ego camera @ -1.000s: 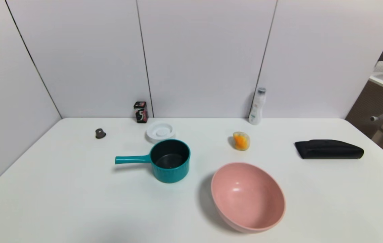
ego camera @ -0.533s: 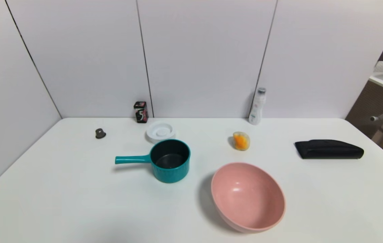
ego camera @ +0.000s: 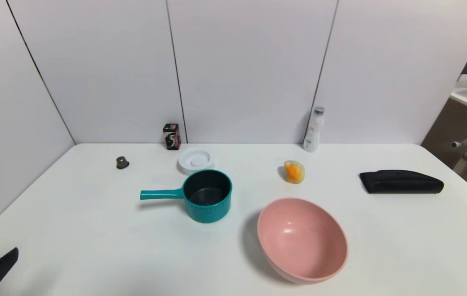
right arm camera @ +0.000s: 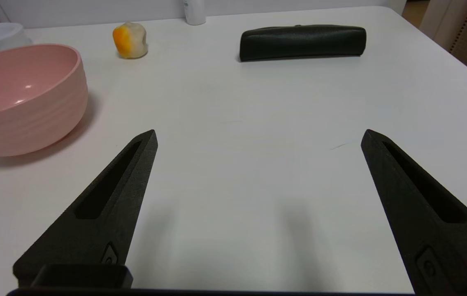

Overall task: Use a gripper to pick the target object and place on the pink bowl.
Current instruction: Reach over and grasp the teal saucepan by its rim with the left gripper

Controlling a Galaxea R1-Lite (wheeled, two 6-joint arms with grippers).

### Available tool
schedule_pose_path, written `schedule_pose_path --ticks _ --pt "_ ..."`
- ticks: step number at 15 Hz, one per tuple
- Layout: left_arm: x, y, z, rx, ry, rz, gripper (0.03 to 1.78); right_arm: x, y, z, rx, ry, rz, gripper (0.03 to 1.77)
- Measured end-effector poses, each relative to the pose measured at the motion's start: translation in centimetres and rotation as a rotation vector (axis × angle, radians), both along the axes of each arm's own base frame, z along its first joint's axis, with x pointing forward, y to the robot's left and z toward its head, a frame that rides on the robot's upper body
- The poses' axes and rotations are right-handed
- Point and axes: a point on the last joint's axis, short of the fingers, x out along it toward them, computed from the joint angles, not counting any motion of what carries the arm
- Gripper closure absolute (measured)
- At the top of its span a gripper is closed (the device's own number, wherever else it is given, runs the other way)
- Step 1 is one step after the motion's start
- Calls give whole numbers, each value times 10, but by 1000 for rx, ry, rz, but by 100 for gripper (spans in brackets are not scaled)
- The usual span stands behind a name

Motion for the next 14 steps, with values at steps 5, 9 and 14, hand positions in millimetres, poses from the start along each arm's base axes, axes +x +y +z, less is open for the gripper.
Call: schedule_pose_path --ticks 5,9,14 --pt "72 -14 85 231 49 -221 12 0 0 0 0 0 0 9" --pt "142 -35 108 442 153 -480 12 0 0 0 0 0 0 9" --pt "198 -61 92 649 284 -768 12 0 0 0 0 0 0 9"
